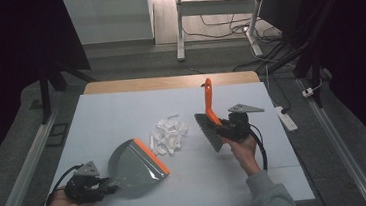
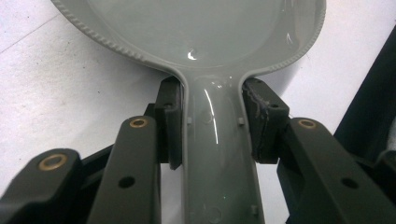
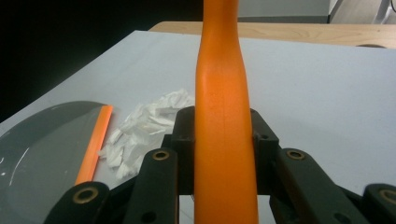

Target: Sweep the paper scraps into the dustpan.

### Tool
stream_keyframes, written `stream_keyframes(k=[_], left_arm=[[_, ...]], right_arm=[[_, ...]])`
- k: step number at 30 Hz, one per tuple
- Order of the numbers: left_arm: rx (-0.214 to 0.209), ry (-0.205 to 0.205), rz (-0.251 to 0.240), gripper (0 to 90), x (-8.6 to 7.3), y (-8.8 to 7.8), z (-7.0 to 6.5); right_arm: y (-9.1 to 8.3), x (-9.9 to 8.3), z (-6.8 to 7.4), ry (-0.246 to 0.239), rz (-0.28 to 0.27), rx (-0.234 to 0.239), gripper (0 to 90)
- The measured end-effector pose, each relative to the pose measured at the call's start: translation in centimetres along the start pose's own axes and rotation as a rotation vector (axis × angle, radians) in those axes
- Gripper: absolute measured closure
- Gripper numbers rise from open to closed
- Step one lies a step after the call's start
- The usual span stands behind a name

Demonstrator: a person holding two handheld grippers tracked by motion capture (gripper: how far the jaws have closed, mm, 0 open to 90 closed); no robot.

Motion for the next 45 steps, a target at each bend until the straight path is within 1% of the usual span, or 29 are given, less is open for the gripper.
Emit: stream_keyframes(k=[8, 11, 14, 18, 21, 26, 28, 31, 33, 36, 38, 45], left_arm=[[-0.001, -0.003, -0.002, 61.8, 0.1, 0.2, 0.0], [-0.004, -0.004, -0.001, 61.8, 0.2, 0.2, 0.0], [-0.005, -0.004, 0.000, 61.8, 0.2, 0.2, 0.1], [-0.007, -0.005, -0.003, 61.8, 0.2, 0.3, 0.1], [-0.006, -0.004, -0.003, 61.8, 0.2, 0.3, 0.1], [-0.010, -0.005, -0.003, 61.8, 0.3, 0.4, 0.2], [-0.014, -0.007, -0.004, 61.8, 0.3, 0.4, 0.3], [-0.015, -0.007, -0.004, 61.8, 0.4, 0.4, 0.4], [-0.013, -0.011, -0.005, 61.8, 0.4, 0.4, 0.5], [-0.012, -0.019, -0.005, 61.8, 0.4, 0.4, 0.5], [-0.022, -0.015, -0.004, 61.8, 0.4, 0.5, 0.6], [-0.025, -0.007, -0.011, 61.8, 0.4, 0.4, 0.5]], right_arm=[[2.7, 0.7, -0.2, 0.013, 0.037, -0.032, 70.0], [3.6, 1.1, -0.2, 0.011, 0.042, -0.032, 70.0], [4.3, 1.5, 0.0, 0.002, 0.048, -0.037, 70.0], [4.8, 1.8, 0.0, 0.007, 0.047, -0.042, 70.0], [5.3, 1.9, -0.2, 0.002, 0.061, -0.055, 70.0], [6.2, 2.1, -0.8, 0.008, 0.073, -0.064, 70.0], [6.8, 2.3, -1.1, 0.009, 0.081, -0.068, 70.0], [7.9, 2.8, -1.5, -0.004, 0.112, -0.083, 70.0], [8.7, 3.1, -1.8, -0.002, 0.118, -0.085, 70.0], [9.4, 3.5, -2.2, 0.019, 0.111, -0.079, 70.0], [9.8, 3.6, -2.2, 0.018, 0.116, -0.080, 70.0], [10.4, 3.8, -2.4, 0.018, 0.120, -0.089, 70.0]])
Point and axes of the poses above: each handheld gripper's, and its own axes: y roughly forward along the jaws, x roughly out of its top, z roughly to its left, the point moved 2 cm from there along y, roughly forward along the jaws, and after that the axes turned 6 degrees about -y, right-handed, at the moved point
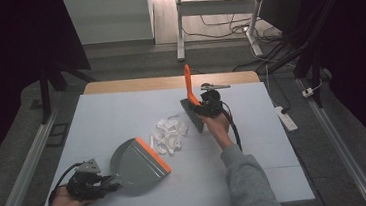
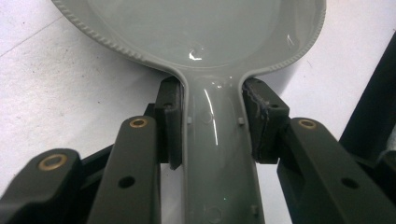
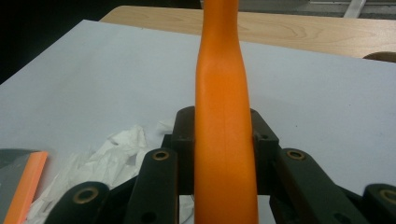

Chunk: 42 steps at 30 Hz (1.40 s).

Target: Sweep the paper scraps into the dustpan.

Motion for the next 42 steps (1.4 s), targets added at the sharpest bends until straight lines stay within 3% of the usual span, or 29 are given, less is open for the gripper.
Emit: stream_keyframes(k=[15, 27, 30, 33, 42], left_arm=[[-0.001, -0.005, -0.011, 61.8, 0.1, -0.1, 0.2], [-0.007, -0.009, -0.015, 61.8, 0.0, -0.2, 0.5], [-0.008, -0.010, -0.014, 61.8, 0.1, -0.1, 0.4], [-0.011, -0.005, -0.011, 61.8, 0.1, 0.0, 0.3], [-0.016, 0.000, 0.007, 61.7, 0.3, 0.4, 0.1]], right_arm=[[1.5, 0.1, 0.1, -0.005, 0.034, -0.013, 70.0], [4.3, 1.3, 0.9, 0.008, 0.146, -0.049, 70.2], [4.8, 1.3, 1.1, 0.017, 0.163, -0.036, 70.2], [5.6, 1.3, 2.0, 0.029, 0.187, 0.010, 70.2], [5.2, 0.7, 4.9, -0.047, 0.224, 0.079, 70.2]])
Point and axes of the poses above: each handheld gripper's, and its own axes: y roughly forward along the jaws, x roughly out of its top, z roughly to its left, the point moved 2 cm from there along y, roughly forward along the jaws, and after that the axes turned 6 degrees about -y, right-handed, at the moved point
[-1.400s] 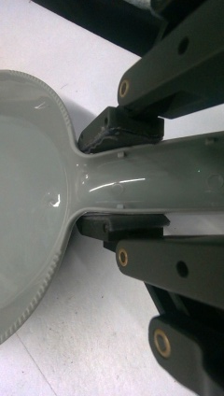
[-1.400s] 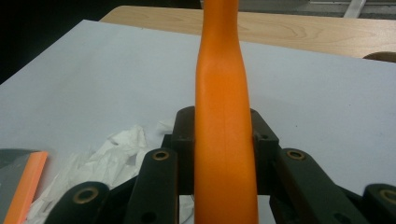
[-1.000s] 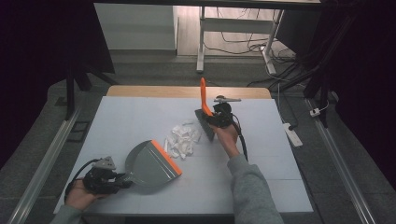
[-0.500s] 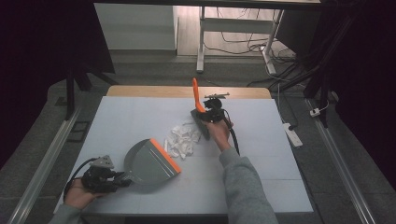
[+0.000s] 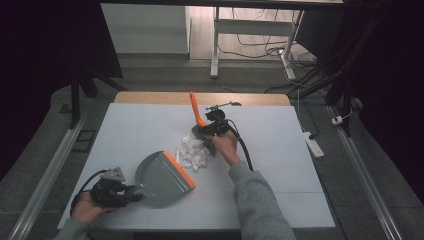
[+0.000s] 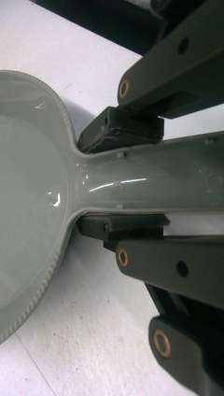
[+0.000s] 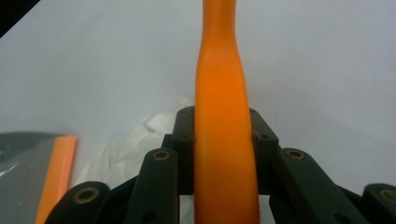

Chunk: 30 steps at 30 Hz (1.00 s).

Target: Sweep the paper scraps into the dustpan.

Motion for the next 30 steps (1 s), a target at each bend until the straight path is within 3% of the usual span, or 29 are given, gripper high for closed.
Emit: stream_keyframes(k=[3, 6, 8, 13, 19, 30], left_arm=[[0.001, 0.001, 0.001, 61.7, 0.1, 0.1, -0.1], [0.001, 0.003, 0.003, 61.8, 0.1, 0.1, -0.1], [-0.002, 0.001, 0.004, 61.7, 0.2, 0.2, -0.1], [-0.001, 0.001, 0.003, 61.7, 0.2, 0.2, -0.1], [-0.001, 0.005, 0.006, 61.7, 0.2, 0.2, -0.1], [-0.002, 0.008, 0.008, 61.7, 0.2, 0.2, 0.0]], right_arm=[[-0.2, -0.5, 0.9, -0.025, 0.003, 0.020, 70.2], [-0.5, -1.1, 2.1, -0.039, 0.003, 0.071, 70.2], [-0.8, -1.5, 3.1, -0.084, 0.010, 0.076, 70.2], [-2.1, -1.6, 4.2, -0.113, -0.017, 0.097, 70.1], [-3.4, -1.0, 3.0, -0.083, -0.072, 0.067, 70.1], [-3.4, 0.3, 0.0, -0.025, -0.105, -0.020, 70.1]])
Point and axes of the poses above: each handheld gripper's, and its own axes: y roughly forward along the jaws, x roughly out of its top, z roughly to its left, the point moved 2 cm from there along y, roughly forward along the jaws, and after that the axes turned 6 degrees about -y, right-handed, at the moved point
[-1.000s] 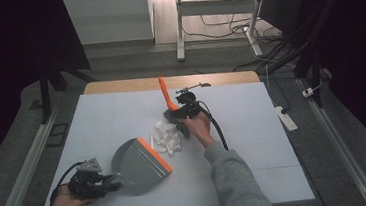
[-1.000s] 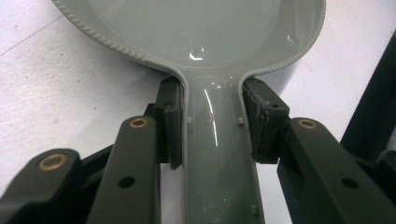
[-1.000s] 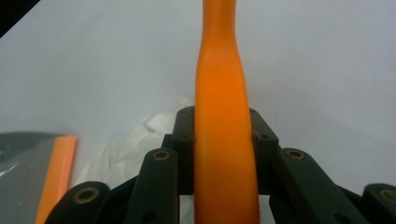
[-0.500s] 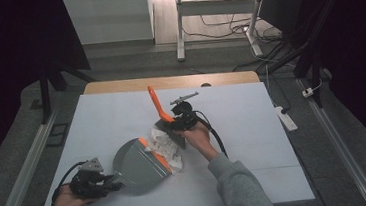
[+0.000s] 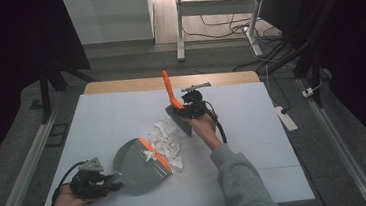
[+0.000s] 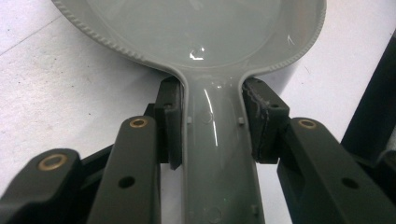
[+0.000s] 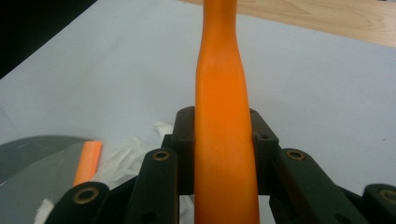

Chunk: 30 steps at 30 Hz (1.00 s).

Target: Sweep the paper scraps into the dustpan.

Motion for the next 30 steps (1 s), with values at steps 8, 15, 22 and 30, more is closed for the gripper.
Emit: stream_keyframes(k=[8, 15, 22, 30], left_arm=[[-0.002, -0.003, -0.002, 61.7, 0.0, 0.0, 0.0], [-0.003, -0.006, -0.004, 61.8, 0.0, 0.1, 0.0], [-0.002, -0.006, -0.004, 61.7, 0.1, 0.1, 0.0], [0.001, -0.006, -0.004, 61.8, 0.2, 0.2, -0.1]], right_arm=[[1.0, 0.1, -1.1, 0.016, 0.015, -0.026, 70.1], [2.1, 0.3, -1.0, -0.017, 0.049, -0.034, 70.1], [4.0, 0.1, 0.7, -0.051, 0.109, 0.022, 70.1], [4.4, -0.4, 3.9, -0.097, 0.149, 0.108, 70.1]])
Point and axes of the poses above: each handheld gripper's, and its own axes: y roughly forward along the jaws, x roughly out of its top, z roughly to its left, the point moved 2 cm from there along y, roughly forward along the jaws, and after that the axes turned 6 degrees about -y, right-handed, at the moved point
